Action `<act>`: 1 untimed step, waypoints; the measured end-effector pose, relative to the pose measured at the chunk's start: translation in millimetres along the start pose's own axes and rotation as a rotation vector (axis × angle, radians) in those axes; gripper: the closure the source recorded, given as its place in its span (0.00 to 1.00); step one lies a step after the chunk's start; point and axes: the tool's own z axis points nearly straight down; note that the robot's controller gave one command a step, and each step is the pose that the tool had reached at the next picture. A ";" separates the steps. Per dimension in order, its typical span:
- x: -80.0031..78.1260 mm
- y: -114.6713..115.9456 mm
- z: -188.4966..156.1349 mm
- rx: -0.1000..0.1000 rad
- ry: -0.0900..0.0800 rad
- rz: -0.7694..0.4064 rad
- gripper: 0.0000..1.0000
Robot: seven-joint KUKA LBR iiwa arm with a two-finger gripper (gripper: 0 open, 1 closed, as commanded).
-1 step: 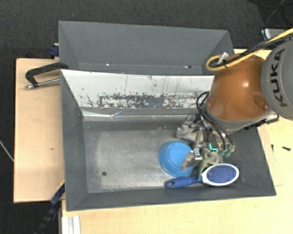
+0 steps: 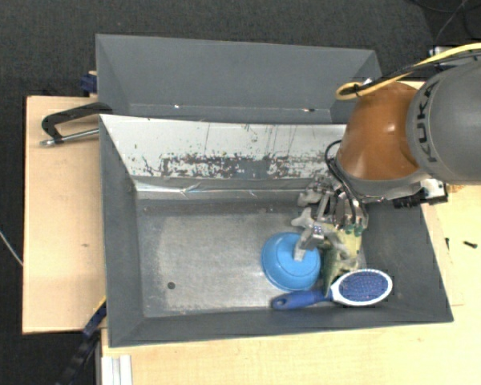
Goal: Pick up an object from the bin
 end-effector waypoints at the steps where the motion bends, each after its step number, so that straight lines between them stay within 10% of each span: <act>1: -56.7 -81.7 -11.0 -0.007 -0.025 0.236 0.00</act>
Offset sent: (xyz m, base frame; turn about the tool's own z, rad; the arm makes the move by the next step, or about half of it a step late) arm 0.0311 -0.0957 0.0021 0.2369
